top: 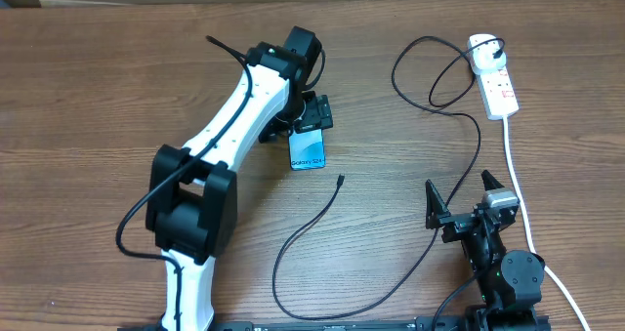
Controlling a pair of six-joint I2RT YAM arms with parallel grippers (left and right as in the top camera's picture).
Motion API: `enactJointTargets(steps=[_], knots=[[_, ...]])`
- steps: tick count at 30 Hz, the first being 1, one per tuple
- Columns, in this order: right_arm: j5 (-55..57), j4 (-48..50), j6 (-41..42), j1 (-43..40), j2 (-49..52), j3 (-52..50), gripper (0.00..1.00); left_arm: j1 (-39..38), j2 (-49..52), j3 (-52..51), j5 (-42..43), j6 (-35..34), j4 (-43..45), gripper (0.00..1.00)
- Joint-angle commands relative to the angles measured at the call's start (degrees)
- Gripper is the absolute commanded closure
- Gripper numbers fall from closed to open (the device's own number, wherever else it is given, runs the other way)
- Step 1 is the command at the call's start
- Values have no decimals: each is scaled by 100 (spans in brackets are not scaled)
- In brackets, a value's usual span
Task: Plug charger to phone and switch on socket
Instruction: 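Swing the left arm up and reach the left gripper over the phone, then lower the left gripper onto the phone and align with its sides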
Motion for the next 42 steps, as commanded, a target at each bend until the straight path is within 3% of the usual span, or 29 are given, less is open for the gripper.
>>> enactJointTargets(steps=[1, 23, 42], knots=[[35, 24, 17, 22, -37, -59, 0, -39, 208, 125, -144, 153, 195, 0], [35, 24, 17, 22, -37, -59, 0, -496, 382, -7, -1207, 153, 481, 0], [35, 24, 17, 22, -37, -59, 0, -476, 382, -315, -1209, -57, 951, 0]])
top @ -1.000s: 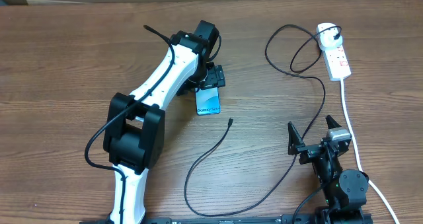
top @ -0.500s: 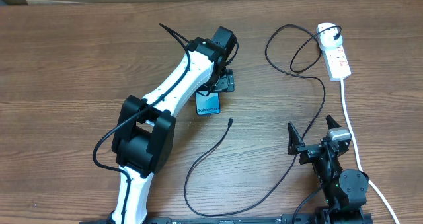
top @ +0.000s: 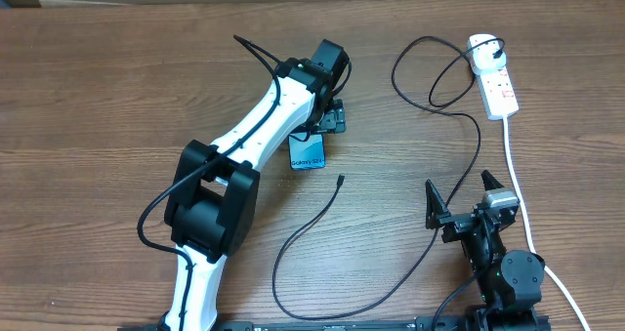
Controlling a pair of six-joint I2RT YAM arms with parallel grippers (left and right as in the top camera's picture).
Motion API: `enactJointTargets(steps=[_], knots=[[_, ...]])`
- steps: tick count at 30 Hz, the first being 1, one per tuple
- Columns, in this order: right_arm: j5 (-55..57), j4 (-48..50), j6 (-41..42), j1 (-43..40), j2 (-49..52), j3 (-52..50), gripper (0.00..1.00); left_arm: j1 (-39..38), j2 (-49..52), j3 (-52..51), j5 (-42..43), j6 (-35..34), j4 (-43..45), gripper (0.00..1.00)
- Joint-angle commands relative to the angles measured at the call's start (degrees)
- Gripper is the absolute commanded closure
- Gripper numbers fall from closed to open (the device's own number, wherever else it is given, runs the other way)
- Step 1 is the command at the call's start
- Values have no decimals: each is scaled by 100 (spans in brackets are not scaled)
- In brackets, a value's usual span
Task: Plug charger to phone and switch on socket
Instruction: 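Lower the left gripper onto the phone and align with its sides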
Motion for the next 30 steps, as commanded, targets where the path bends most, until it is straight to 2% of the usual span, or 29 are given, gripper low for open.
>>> enactJointTargets(steps=[1, 9, 30], knots=[[33, 24, 15, 22, -37, -59, 0, 39, 74, -240, -131, -74, 166, 0], [33, 24, 15, 22, -37, -59, 0, 149, 74, -684, -87, -76, 614, 0], [33, 24, 15, 22, -37, -59, 0, 155, 76, -942, -55, -76, 1010, 0]])
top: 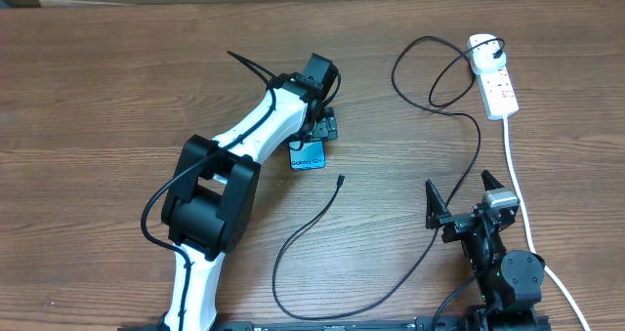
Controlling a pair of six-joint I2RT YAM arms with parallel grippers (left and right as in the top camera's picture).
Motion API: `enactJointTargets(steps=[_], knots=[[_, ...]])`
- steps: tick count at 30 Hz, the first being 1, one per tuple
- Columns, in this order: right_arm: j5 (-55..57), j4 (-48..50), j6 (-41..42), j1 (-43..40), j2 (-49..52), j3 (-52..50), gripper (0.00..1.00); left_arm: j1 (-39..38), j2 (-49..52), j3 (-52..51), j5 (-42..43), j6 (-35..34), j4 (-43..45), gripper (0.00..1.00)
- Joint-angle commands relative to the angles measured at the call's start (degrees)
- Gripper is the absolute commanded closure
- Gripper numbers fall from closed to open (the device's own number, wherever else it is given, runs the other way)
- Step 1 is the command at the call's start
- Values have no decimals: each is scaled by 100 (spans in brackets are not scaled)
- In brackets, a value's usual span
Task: Plug charger to phone and switch on socket
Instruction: 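Lower the left gripper onto the phone and align with its sides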
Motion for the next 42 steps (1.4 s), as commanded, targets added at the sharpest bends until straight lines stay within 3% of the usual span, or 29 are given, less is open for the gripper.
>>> enactJointTargets(steps=[1, 42], knots=[[35, 24, 15, 24, -37, -59, 0, 11, 59, -52, -37, -55, 44, 0], [35, 24, 15, 24, -37, -59, 0, 11, 59, -205, 85, -55, 225, 0]])
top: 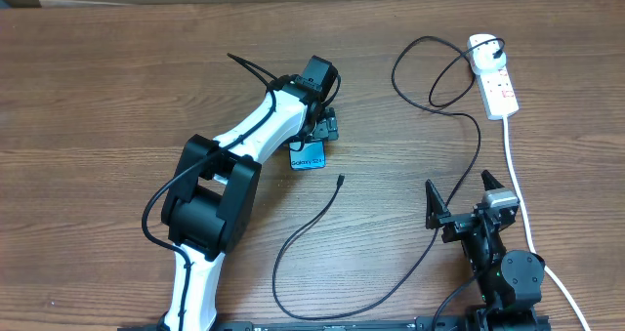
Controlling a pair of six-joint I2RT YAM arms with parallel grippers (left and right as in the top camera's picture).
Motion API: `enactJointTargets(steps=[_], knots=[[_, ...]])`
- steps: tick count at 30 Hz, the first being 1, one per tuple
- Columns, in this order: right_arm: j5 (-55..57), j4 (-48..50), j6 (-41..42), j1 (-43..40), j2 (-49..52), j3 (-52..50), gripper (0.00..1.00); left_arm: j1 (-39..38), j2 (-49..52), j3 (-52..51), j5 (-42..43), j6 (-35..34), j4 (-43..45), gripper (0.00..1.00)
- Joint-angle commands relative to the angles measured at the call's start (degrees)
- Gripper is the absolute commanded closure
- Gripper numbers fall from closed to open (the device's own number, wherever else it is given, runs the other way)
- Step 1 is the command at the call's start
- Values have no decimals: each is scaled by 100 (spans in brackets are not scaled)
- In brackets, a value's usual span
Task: Plug charger to phone and switch on socket
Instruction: 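Lower the left gripper onto the phone and align with its sides, then close the left gripper on the phone's long edges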
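The blue phone (308, 157) lies flat mid-table, its far end covered by my left gripper (320, 134), which sits down on it; the jaws are hidden under the wrist. The black charger cable (322, 214) loops over the table, and its free connector tip (340, 180) lies just right of and below the phone. Its other end is plugged into the white socket strip (498, 82) at the far right. My right gripper (457, 196) stands open near the front right, holding nothing.
The strip's white lead (518, 189) runs down the right side, close past the right arm. The black cable makes a wide loop (430, 72) left of the strip. The left arm (244, 145) stretches diagonally over the table's left middle.
At first my left gripper hovered over the phone's far end with most of the phone showing. The wrist then stood a little farther right and back. By 1.4 s ago it sat lower over the phone's far half and has stayed there. The right arm never moved.
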Motion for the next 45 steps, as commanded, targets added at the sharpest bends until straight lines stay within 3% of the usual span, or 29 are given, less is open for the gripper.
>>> enactJointTargets(steps=[1, 15, 22, 45], knots=[[33, 26, 15, 24, -37, -59, 0, 11, 59, -90, 39, -57, 9, 0], [33, 26, 15, 24, -37, -59, 0, 9, 59, -105, 426, -160, 2, 0], [33, 26, 15, 24, -37, -59, 0, -15, 59, -116, 7, -140, -199, 0], [33, 26, 15, 24, -37, -59, 0, -55, 59, -118, 9, -289, -297, 5]])
